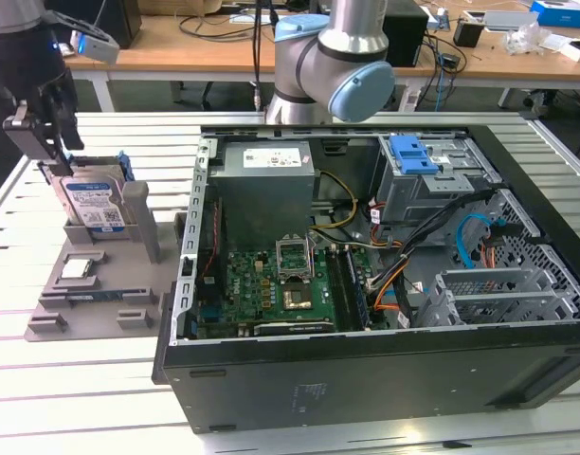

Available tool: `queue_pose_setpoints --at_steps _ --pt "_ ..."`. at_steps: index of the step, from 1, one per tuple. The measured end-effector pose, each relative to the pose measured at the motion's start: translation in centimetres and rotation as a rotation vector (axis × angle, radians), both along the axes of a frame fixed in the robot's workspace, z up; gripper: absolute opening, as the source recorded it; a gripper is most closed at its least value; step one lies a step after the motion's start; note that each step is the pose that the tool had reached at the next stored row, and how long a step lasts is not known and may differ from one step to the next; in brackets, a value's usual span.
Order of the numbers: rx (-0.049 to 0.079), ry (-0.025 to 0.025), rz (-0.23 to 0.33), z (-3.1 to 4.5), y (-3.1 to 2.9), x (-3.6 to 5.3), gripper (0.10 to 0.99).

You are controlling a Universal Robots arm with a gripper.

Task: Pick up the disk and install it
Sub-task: 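Pick up the disk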

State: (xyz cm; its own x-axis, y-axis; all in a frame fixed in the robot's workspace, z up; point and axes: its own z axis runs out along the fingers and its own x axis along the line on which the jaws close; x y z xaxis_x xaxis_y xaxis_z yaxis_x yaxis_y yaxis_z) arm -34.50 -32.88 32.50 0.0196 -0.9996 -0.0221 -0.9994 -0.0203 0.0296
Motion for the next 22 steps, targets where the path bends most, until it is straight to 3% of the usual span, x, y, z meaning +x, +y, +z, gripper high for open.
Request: queue_pose_setpoints --at_steps 1,14,22 --pt "0.0 -0.0001 0.0 -0.66 0.01 -0.31 0.6" --pt "0.0 -0.0001 0.0 -3.58 0.0 -0.77 0.6" --pt "0.0 0.0002 0.001 -4.02 0.04 -0.56 0.6"
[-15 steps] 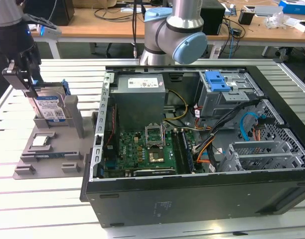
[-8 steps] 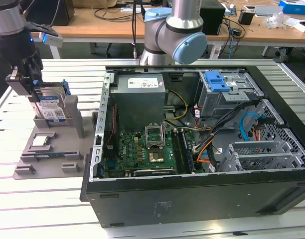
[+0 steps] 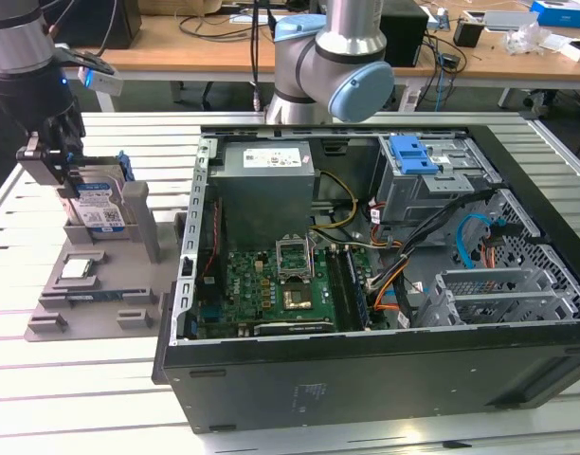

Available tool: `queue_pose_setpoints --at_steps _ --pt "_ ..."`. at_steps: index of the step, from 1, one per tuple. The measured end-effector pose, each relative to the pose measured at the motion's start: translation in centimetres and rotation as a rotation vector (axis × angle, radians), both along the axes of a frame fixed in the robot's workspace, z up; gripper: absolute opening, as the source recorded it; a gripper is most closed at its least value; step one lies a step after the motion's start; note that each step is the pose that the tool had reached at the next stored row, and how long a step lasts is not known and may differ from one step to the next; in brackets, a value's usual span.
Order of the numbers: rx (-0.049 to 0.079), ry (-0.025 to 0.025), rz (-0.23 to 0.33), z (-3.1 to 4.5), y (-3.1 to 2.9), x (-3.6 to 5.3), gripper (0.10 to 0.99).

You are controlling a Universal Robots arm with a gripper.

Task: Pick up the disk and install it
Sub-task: 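Pick up the disk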

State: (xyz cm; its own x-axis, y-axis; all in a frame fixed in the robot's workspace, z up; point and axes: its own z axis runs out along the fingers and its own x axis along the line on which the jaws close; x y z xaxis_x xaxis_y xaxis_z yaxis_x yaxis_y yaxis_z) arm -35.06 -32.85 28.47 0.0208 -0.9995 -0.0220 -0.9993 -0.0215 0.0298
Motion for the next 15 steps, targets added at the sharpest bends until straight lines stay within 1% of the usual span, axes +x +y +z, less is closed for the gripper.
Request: queue_pose_setpoints --at_steps 7,8,10,11,12,13,15 --pt "0.0 -0.0001 0.0 -0.05 0.0 0.04 0.6" --pt "0.0 -0.0002 0.0 -0.06 0.0 0.05 0.584" --pt "0.0 -0.0002 0.0 -0.07 0.0 0.05 0.455" --pt "0.0 -0.0001 0.0 -0.08 0.0 0.06 0.455" --pt "0.0 -0.0001 0.0 -0.08 0.0 0.06 0.396" --pt "0.0 -0.0001 0.0 -0.09 0.0 0.07 0.369" --pt "0.0 -0.0001 0.0 -0.11 0.0 0.08 0.369"
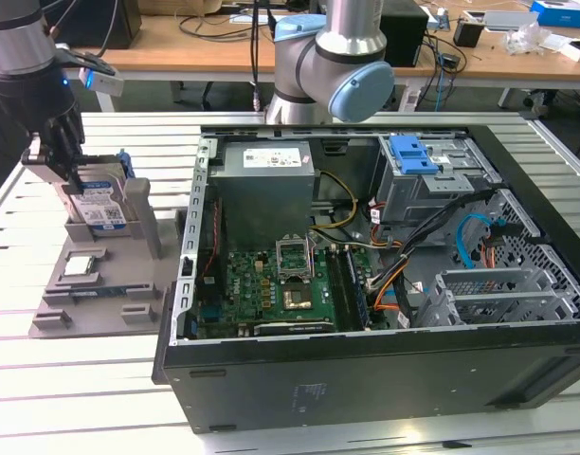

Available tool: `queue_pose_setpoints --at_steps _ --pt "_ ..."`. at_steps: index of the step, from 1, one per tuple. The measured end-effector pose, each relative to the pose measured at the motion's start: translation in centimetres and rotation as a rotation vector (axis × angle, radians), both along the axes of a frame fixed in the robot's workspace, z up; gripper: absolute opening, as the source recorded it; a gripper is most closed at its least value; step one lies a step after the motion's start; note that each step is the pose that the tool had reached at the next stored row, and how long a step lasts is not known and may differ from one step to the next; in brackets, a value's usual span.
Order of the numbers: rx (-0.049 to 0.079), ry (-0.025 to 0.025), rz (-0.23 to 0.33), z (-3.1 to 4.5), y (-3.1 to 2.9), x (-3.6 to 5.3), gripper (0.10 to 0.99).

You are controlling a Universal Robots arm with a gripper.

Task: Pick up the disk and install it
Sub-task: 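Pick up the disk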

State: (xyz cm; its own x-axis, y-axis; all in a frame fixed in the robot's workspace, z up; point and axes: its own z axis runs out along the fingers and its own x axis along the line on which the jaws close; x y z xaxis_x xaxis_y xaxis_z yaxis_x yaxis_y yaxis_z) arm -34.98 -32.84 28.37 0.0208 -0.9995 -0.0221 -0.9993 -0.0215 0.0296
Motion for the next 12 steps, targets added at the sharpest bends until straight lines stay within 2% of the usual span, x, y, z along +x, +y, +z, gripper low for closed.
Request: queue_pose_setpoints --at_steps 12 --pt "0.0 0.0 0.0 -0.07 0.0 0.06 0.369"
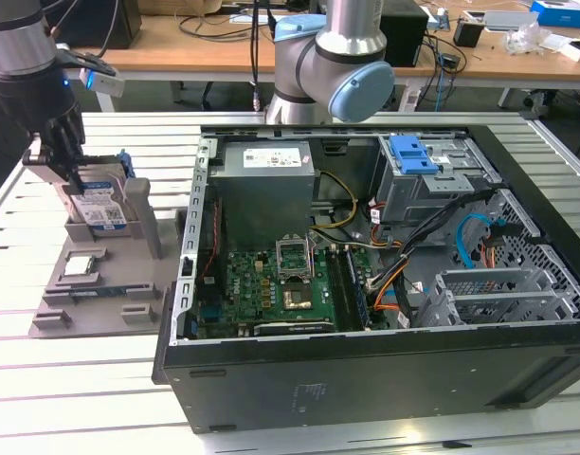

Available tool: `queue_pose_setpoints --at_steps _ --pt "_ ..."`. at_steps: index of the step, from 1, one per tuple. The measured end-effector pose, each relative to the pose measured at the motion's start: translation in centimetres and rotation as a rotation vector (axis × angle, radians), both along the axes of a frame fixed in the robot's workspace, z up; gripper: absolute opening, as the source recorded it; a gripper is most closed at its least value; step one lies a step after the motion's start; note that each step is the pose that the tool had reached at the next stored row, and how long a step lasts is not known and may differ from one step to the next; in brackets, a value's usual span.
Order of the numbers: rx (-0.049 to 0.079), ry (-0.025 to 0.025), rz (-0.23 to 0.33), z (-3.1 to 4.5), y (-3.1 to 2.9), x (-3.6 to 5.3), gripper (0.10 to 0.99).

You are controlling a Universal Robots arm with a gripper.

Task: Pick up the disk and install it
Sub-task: 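Pick up the disk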

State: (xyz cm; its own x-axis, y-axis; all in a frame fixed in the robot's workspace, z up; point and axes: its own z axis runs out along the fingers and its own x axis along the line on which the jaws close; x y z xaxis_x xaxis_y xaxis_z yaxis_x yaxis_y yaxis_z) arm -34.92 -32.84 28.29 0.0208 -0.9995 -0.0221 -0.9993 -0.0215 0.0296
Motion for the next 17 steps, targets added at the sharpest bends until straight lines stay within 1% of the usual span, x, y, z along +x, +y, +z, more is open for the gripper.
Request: queue_pose_setpoints --at_steps 5,10,11,13,15,17 --pt "0.0 -0.0004 0.0 0.02 0.0 0.02 0.369" --pt "0.0 -0.0002 0.0 0.41 0.0 0.02 0.369" --pt "0.0 -0.0001 0.0 0.52 0.0 0.02 0.369" --pt "0.0 0.0 0.0 1.02 0.07 0.01 0.369" --pt "0.0 0.0 0.0 1.32 0.1 0.02 0.369" --pt "0.0 -0.0001 0.0 1.79 0.14 0.02 0.369"
